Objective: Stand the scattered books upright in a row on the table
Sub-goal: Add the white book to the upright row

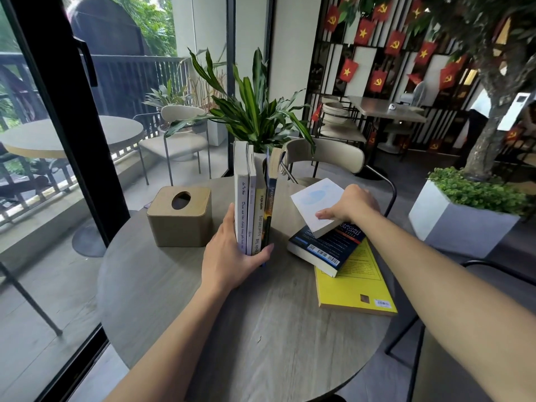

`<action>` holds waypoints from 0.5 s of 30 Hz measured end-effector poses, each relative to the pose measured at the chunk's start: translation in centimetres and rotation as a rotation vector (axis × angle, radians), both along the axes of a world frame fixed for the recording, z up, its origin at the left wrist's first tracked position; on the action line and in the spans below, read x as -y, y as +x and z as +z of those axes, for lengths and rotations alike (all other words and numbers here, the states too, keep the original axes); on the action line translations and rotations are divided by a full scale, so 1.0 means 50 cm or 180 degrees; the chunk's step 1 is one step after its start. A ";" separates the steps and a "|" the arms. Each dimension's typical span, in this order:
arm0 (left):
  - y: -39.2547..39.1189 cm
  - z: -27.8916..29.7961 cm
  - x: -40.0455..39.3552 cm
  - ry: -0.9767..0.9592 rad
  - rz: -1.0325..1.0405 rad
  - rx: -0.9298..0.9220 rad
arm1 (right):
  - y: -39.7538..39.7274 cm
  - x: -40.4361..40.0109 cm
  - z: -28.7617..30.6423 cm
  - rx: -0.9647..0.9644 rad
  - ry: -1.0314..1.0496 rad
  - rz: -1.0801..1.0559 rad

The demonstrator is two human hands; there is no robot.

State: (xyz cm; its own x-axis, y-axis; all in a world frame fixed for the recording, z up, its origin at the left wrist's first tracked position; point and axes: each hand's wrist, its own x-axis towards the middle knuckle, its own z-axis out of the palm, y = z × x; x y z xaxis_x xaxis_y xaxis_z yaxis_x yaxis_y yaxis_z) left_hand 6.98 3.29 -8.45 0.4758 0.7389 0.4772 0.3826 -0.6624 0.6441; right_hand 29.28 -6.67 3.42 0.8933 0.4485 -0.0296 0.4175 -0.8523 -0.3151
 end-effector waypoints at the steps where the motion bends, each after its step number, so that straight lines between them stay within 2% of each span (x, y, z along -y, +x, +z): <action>1: 0.000 0.000 0.001 -0.0006 0.0004 0.0003 | 0.003 0.002 0.004 -0.0173 0.0219 -0.0017; 4: -0.001 0.002 0.003 -0.0026 0.0024 0.0007 | -0.002 0.015 0.017 -0.1301 0.1223 -0.0058; 8: -0.001 0.002 0.004 -0.0040 0.0027 -0.0008 | -0.018 0.037 0.011 -0.2366 0.2004 -0.0044; 12: -0.002 0.003 0.004 -0.0031 0.0042 0.0002 | -0.045 0.033 -0.013 -0.2795 0.2794 -0.0055; 15: -0.002 0.003 0.004 -0.0028 0.0031 -0.0015 | -0.064 0.025 -0.032 -0.2920 0.3078 -0.0010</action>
State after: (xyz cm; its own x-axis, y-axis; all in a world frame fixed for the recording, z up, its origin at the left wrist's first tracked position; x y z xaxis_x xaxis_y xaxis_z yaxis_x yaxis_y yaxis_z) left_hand 6.90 3.11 -8.31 0.4708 0.7477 0.4684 0.3922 -0.6529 0.6480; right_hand 26.07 -7.91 1.81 0.7223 0.6279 -0.2899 -0.2712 -0.1285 -0.9539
